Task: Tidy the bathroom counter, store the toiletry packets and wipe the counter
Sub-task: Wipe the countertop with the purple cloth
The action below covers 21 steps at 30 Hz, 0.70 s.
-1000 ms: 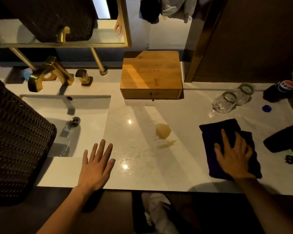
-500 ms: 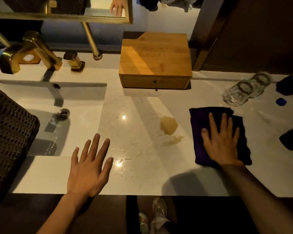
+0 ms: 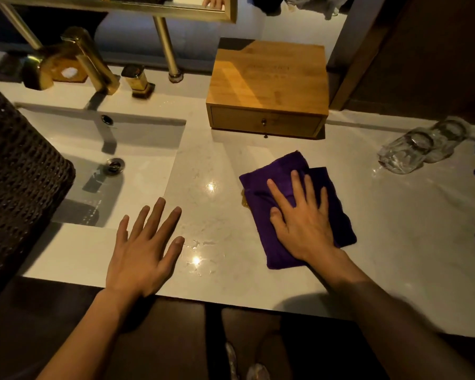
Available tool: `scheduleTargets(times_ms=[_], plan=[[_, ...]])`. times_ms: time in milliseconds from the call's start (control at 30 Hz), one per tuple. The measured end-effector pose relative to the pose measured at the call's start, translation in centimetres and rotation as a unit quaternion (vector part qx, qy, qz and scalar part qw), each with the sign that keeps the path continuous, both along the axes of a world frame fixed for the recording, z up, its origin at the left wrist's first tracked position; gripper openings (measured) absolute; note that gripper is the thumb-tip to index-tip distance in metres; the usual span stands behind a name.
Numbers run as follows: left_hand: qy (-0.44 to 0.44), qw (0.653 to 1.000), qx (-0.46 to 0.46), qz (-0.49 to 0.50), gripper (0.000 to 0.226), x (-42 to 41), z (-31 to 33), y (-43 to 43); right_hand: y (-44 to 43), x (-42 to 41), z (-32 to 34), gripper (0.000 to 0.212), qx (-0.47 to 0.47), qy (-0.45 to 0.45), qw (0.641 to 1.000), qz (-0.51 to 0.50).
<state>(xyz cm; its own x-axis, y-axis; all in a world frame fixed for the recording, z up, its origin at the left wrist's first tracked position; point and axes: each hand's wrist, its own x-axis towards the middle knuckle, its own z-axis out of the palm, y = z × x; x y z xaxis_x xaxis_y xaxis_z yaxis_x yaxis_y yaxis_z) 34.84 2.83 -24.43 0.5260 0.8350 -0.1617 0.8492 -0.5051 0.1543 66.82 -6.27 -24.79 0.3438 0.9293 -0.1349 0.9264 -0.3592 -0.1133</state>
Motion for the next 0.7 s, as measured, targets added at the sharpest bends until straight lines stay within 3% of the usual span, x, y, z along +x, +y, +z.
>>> scheduleTargets(times_ms=[233,467,700], plan=[[0.005,0.997,0.004,0.08,0.059,-0.3,-0.3,-1.0,-6.5,4.1,0.1,0.062,-0.008,0.01,0.998,-0.058],[-0.006,0.997,0.002,0.077,0.06,-0.1,-0.1,-0.3,1.2,6.2,-0.3,0.065,-0.016,-0.019,0.993,-0.12],[-0.023,0.997,0.0,0.08,0.061,0.0,0.1,-0.4,5.1,-0.7,0.2,0.064,0.003,0.004,1.0,0.03]])
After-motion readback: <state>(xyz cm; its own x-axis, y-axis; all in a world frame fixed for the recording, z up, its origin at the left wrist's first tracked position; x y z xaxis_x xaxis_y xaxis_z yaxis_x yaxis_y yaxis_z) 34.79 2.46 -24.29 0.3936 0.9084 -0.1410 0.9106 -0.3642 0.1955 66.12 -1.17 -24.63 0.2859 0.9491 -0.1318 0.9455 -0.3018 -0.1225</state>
